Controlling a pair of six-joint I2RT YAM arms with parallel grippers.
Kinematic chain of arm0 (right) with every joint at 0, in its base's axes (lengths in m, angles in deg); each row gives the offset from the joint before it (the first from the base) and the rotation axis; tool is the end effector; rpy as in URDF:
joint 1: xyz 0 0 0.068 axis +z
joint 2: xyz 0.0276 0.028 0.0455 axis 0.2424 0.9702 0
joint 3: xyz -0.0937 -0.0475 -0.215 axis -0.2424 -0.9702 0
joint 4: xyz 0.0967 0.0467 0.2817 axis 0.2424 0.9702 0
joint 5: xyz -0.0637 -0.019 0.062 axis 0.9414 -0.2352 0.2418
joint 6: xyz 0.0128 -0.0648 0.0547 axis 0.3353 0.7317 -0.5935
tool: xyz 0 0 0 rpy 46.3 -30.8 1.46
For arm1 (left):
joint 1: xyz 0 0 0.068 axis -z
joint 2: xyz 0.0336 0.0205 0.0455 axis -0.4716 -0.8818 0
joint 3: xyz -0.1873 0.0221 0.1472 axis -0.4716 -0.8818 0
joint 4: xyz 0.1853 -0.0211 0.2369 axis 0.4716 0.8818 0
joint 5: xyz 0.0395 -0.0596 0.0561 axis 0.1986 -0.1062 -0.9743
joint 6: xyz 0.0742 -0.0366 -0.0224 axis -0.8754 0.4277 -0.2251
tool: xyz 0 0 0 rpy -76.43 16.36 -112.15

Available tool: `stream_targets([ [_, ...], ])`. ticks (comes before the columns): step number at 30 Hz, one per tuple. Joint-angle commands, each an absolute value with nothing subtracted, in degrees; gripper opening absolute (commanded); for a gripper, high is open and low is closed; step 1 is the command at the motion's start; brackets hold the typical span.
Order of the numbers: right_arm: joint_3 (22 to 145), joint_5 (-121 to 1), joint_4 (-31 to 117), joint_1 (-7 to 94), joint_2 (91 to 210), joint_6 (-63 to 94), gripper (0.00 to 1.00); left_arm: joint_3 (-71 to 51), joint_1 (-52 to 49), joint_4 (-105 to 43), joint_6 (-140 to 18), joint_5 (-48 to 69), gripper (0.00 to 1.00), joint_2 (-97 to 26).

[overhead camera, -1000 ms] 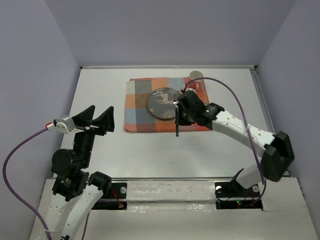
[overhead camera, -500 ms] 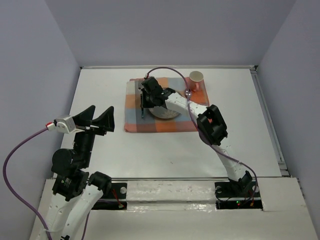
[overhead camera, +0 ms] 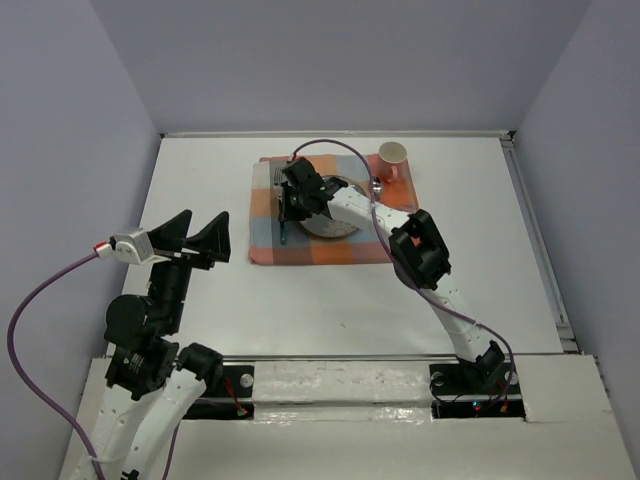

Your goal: Set the dinner table for one person

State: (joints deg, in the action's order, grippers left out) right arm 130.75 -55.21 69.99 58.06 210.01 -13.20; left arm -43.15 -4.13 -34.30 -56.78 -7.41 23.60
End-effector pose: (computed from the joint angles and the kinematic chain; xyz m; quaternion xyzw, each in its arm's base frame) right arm 0.4241 0.4154 0.1252 -0.0806 0.9210 0.2608 0.2780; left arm 0.1641 -0.0596 0.4125 -0.0342 0.5187 -0.2515 0.8164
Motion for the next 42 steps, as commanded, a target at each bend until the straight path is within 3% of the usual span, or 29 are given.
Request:
stream_targets([
  [1, 130.8, -57.21, 68.48, 58.68, 207.37, -13.75, 0.0, -43.24, -3.97, -36.56, -57.08, -6.83, 0.99, 23.11],
  [15, 133.08, -56.69, 68.56, 59.2, 211.58, -14.1, 0.0, -43.24, -3.88, -36.56, -57.17, -6.83, 0.99, 22.49],
  [16, 133.52, -56.69, 68.56, 59.2, 211.76, -14.01, 0.01, -43.24, -3.88, -36.56, -57.17, -6.83, 0.99, 22.49],
  [20, 133.7, -56.78, 68.56, 59.2, 212.55, -14.01, 0.21, -43.15, -3.88, -36.47, -57.17, -6.92, 0.99, 22.4],
  [32, 132.21, -55.64, 66.55, 59.2, 210.27, -14.89, 0.34, -43.24, -3.88, -36.55, -57.26, -7.01, 0.99, 22.31],
  [42, 116.85, -57.74, 51.53, 59.73, 194.04, -16.74, 0.43, -43.15, -3.97, -36.29, -57.96, -7.79, 0.99, 21.88],
])
